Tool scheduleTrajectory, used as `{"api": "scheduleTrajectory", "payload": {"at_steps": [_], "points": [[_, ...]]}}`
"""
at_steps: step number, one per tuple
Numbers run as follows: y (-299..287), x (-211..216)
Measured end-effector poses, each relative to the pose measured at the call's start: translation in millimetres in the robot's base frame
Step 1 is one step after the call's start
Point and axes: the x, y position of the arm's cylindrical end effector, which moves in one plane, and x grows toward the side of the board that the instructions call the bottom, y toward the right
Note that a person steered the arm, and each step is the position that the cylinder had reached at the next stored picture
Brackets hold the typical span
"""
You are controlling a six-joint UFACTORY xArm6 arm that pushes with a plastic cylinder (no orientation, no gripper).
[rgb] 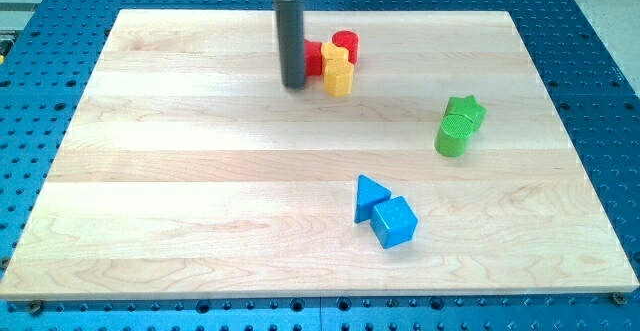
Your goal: Move yellow blocks away from the red blocks
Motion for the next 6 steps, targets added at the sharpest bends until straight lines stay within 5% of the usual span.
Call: {"api": "scheduleTrajectory", "payload": {"at_steps": [3,4,6], "points": [[-22.3,-102.7],[82.3,-113.2],[83.7,-22.9]]}}
